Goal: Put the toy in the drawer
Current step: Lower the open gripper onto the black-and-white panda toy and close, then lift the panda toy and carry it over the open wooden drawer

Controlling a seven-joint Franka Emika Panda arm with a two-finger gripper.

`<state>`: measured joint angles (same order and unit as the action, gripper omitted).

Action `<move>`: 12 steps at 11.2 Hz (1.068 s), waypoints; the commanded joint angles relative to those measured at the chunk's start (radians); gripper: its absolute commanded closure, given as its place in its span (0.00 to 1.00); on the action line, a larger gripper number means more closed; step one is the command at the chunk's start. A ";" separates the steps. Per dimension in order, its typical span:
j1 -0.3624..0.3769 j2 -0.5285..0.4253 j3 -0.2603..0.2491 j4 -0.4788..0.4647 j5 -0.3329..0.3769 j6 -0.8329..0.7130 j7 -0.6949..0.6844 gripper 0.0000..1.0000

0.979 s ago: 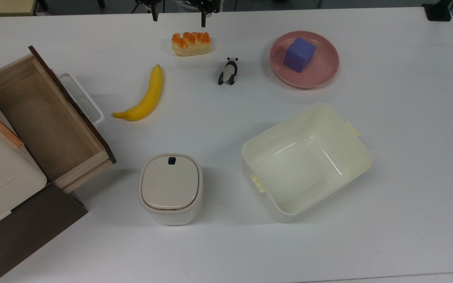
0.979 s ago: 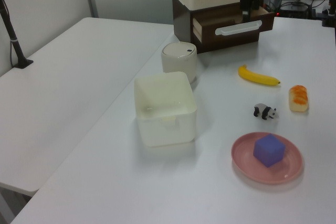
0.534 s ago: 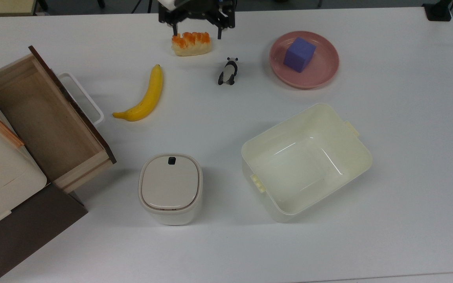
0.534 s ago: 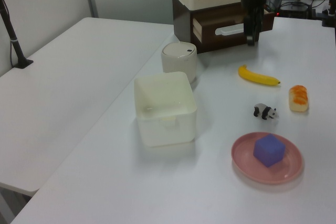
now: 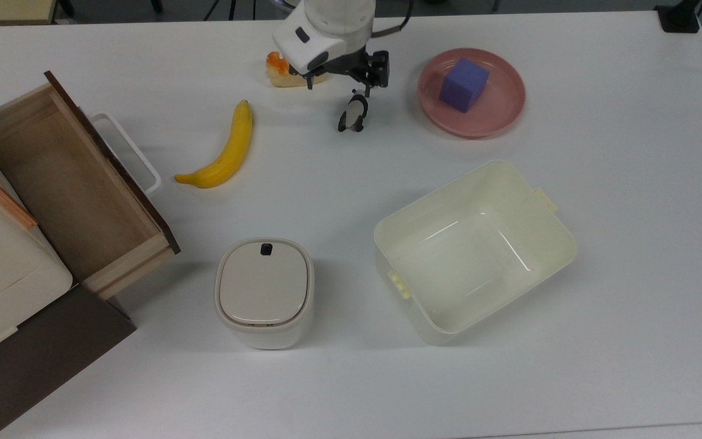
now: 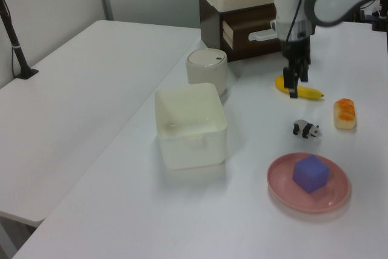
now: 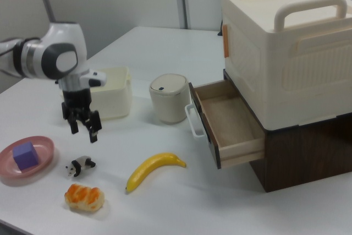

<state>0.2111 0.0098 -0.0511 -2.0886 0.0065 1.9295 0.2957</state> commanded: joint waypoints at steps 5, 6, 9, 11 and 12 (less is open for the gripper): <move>0.085 0.068 -0.015 -0.123 0.018 0.150 0.200 0.20; 0.086 0.078 -0.015 -0.125 0.018 0.178 0.200 0.34; 0.087 0.082 -0.015 -0.126 0.007 0.178 0.189 0.58; 0.083 0.079 -0.016 -0.122 0.007 0.151 0.159 0.70; 0.077 0.075 -0.016 -0.090 0.006 0.093 0.133 0.78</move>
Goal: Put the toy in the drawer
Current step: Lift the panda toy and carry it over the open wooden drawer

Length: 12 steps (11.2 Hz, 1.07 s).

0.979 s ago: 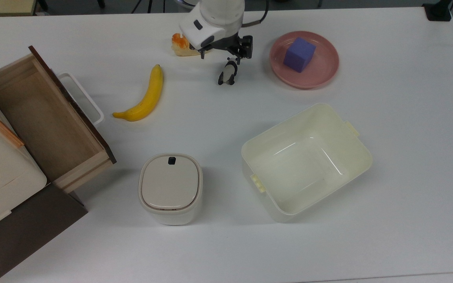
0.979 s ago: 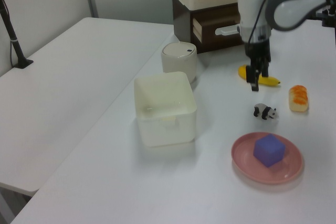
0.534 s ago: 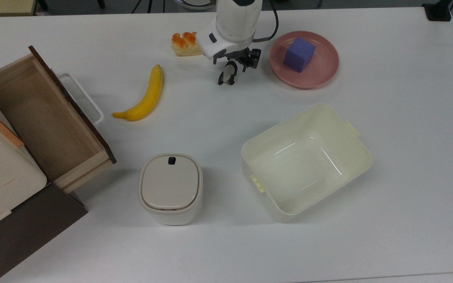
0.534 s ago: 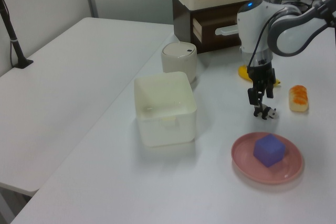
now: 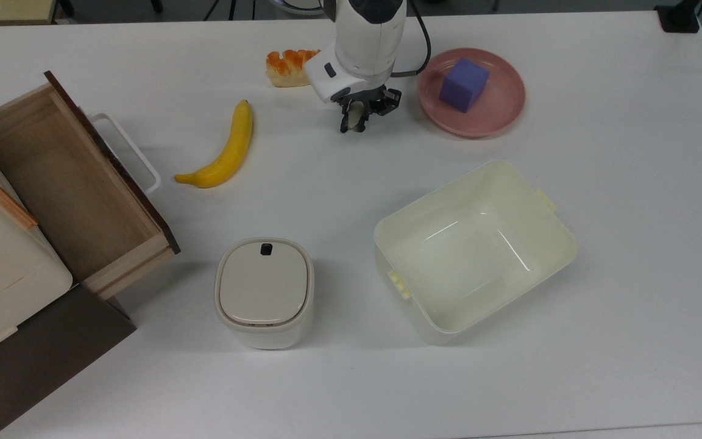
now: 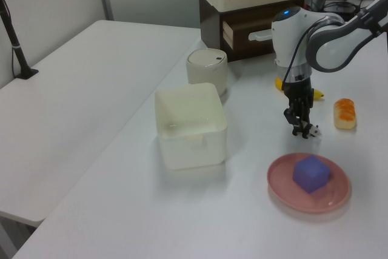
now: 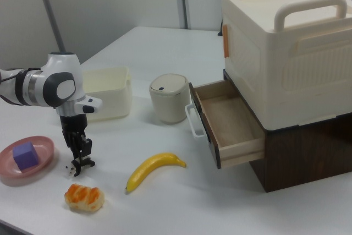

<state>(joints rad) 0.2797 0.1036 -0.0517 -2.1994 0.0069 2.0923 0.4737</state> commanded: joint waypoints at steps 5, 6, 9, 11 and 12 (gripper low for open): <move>-0.126 -0.016 -0.023 0.331 -0.030 -0.256 -0.243 0.78; -0.166 -0.015 -0.023 0.372 -0.031 -0.256 -0.307 0.77; -0.264 0.037 -0.027 0.537 -0.123 -0.253 -0.421 0.76; -0.330 0.103 -0.030 0.651 -0.186 -0.242 -0.499 0.75; -0.355 0.138 -0.030 0.714 -0.230 -0.236 -0.561 0.75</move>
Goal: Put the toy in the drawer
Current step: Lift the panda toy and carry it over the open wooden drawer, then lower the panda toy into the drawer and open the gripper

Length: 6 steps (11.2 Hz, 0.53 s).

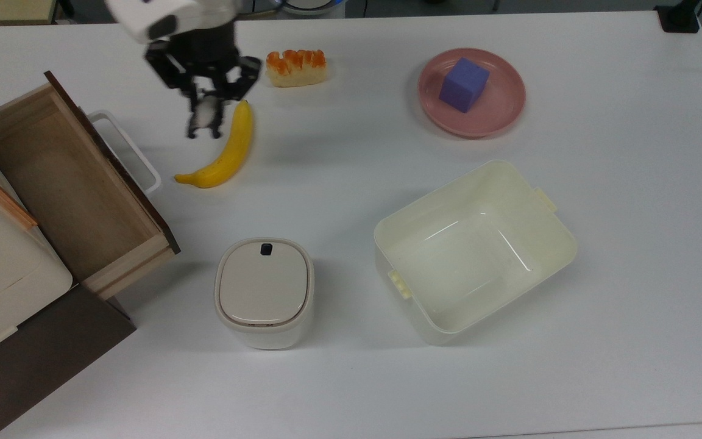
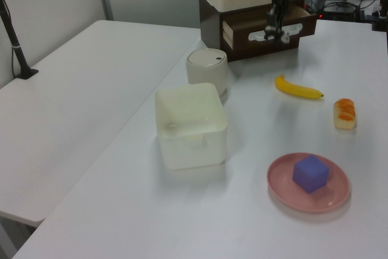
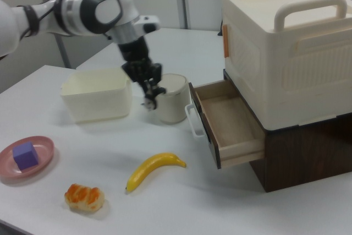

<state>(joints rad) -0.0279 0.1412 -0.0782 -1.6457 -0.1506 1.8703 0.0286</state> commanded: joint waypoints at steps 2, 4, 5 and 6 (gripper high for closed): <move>-0.088 0.164 -0.008 0.220 -0.109 0.053 -0.229 0.75; -0.134 0.195 -0.008 0.218 -0.156 0.162 -0.289 0.75; -0.150 0.207 -0.006 0.218 -0.179 0.184 -0.321 0.67; -0.167 0.210 -0.008 0.215 -0.187 0.194 -0.352 0.63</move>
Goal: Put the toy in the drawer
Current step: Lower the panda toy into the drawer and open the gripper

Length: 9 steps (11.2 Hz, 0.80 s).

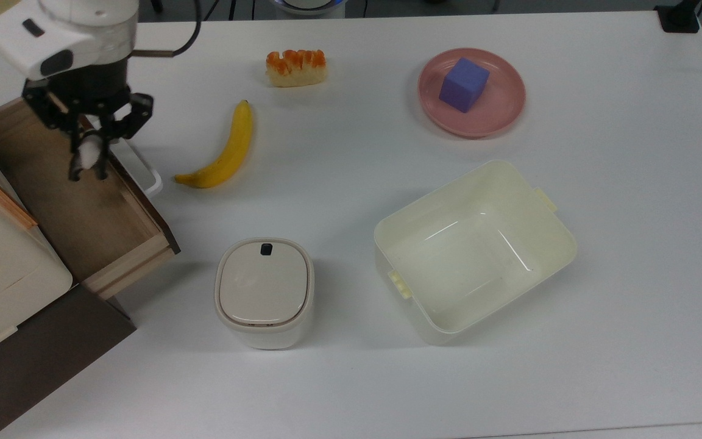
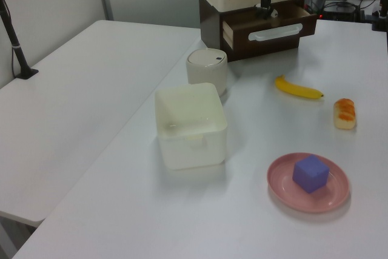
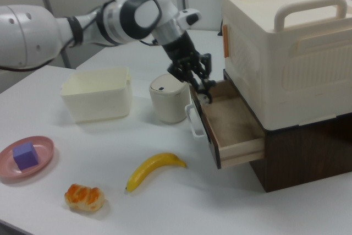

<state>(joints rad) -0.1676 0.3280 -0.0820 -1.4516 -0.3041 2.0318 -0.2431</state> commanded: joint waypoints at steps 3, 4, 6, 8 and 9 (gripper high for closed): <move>-0.038 0.022 0.005 0.013 -0.020 0.031 -0.094 0.28; -0.029 0.010 0.013 -0.006 -0.017 0.025 -0.084 0.21; 0.011 -0.009 0.037 -0.032 -0.015 0.019 0.043 0.20; 0.014 -0.013 0.103 -0.033 -0.004 0.010 0.186 0.20; 0.014 -0.021 0.132 -0.049 0.025 0.010 0.243 0.18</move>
<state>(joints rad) -0.1622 0.3492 -0.0020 -1.4513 -0.3207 2.0559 -0.1316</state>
